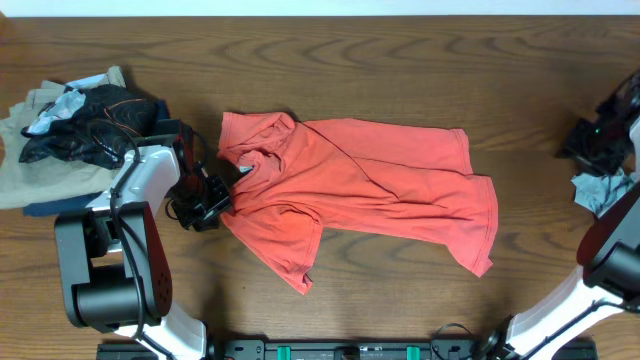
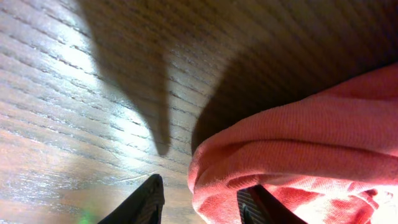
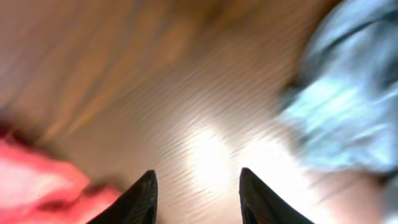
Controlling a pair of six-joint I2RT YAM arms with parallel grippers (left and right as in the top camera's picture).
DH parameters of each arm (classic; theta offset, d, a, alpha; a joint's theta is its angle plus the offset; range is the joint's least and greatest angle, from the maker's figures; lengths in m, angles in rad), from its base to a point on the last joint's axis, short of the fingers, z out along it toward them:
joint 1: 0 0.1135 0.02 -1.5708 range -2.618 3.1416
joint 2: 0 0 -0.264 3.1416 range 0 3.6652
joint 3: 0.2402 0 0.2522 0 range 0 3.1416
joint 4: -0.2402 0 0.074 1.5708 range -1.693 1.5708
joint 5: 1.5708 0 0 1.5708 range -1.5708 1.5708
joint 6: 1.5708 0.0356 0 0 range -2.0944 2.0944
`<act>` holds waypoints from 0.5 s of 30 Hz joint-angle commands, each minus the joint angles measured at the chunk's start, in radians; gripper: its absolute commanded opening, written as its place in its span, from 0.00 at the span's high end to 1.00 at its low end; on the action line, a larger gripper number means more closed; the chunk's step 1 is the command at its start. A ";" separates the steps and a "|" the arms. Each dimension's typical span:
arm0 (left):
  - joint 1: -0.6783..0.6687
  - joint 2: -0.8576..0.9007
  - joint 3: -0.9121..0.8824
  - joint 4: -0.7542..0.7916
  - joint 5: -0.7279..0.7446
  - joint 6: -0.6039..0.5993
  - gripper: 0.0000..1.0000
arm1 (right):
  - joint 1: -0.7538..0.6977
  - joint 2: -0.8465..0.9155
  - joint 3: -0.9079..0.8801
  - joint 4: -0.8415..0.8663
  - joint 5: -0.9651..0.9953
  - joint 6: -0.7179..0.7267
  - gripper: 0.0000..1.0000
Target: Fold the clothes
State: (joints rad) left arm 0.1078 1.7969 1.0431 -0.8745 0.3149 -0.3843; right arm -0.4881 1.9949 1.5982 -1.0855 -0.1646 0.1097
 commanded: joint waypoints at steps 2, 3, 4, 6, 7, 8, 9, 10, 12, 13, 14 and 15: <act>0.002 0.004 0.008 -0.003 0.002 0.010 0.58 | 0.056 -0.050 0.008 -0.142 -0.167 -0.090 0.57; 0.002 0.004 0.008 -0.003 0.002 0.010 0.58 | 0.068 -0.050 -0.005 -0.169 -0.169 -0.101 0.55; 0.002 0.004 0.008 -0.003 0.002 0.010 0.58 | 0.080 -0.050 -0.024 -0.190 -0.169 -0.113 0.54; 0.002 0.004 0.008 -0.007 0.002 0.010 0.57 | 0.103 -0.050 -0.064 -0.224 -0.169 -0.129 0.52; 0.002 0.004 0.008 -0.013 0.002 0.010 0.53 | 0.117 -0.050 -0.092 -0.236 -0.168 -0.137 0.51; 0.002 0.004 0.008 -0.022 0.003 0.010 0.49 | 0.127 -0.050 -0.118 -0.243 -0.169 -0.143 0.51; 0.002 0.004 0.008 -0.039 0.003 0.010 0.44 | 0.138 -0.050 -0.148 -0.249 -0.168 -0.145 0.51; 0.002 0.004 0.008 -0.055 0.003 0.011 0.41 | 0.148 -0.050 -0.179 -0.250 -0.169 -0.145 0.51; 0.002 0.004 0.008 -0.095 0.004 0.016 0.40 | 0.164 -0.050 -0.232 -0.239 -0.169 -0.145 0.52; 0.002 0.004 0.008 -0.116 0.015 0.029 0.39 | 0.171 -0.050 -0.257 -0.229 -0.169 -0.142 0.53; 0.002 0.004 0.008 -0.131 0.030 0.045 0.40 | 0.177 -0.050 -0.278 -0.219 -0.169 -0.136 0.53; 0.000 0.004 0.008 -0.143 0.052 0.066 0.40 | 0.183 -0.050 -0.297 -0.208 -0.169 -0.125 0.54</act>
State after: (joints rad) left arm 0.1078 1.7969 1.0431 -0.9951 0.3218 -0.3717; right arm -0.3248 1.9480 1.3392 -1.3071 -0.3183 -0.0090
